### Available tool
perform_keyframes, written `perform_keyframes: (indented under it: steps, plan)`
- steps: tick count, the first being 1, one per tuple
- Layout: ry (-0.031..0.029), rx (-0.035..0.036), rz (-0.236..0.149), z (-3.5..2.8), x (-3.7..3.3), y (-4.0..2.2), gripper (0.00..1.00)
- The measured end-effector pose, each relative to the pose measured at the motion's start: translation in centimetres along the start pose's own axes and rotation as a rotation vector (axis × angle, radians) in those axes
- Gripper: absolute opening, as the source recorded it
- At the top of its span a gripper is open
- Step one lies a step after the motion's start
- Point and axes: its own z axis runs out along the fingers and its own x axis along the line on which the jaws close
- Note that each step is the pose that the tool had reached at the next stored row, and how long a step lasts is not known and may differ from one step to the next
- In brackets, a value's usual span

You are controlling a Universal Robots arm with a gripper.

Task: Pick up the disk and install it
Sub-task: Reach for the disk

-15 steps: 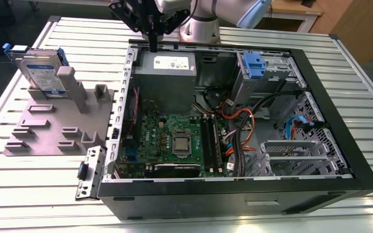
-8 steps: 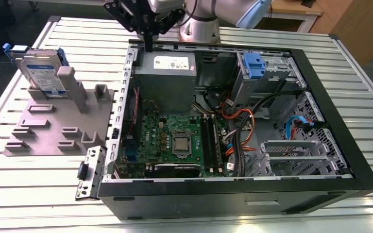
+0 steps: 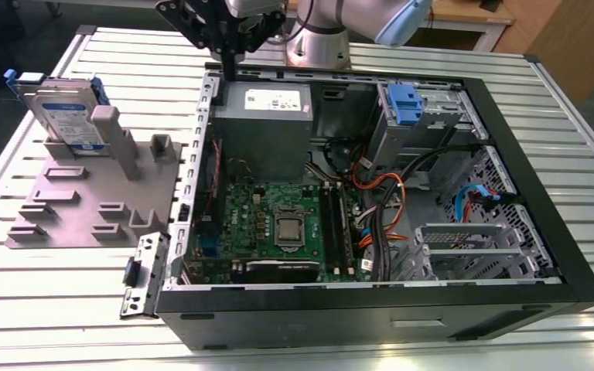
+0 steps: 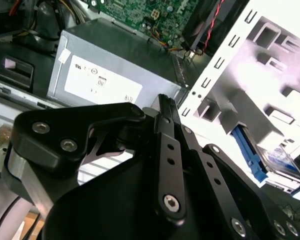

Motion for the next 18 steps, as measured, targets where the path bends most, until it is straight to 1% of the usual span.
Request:
perform_keyframes:
  steps: [11,18]
  plan:
    - [0.0000,-0.0001,0.000,-0.01,0.18,-0.01,0.11]
    - [0.0000,-0.0002,0.000,-0.02,0.98,-0.07,0.11]
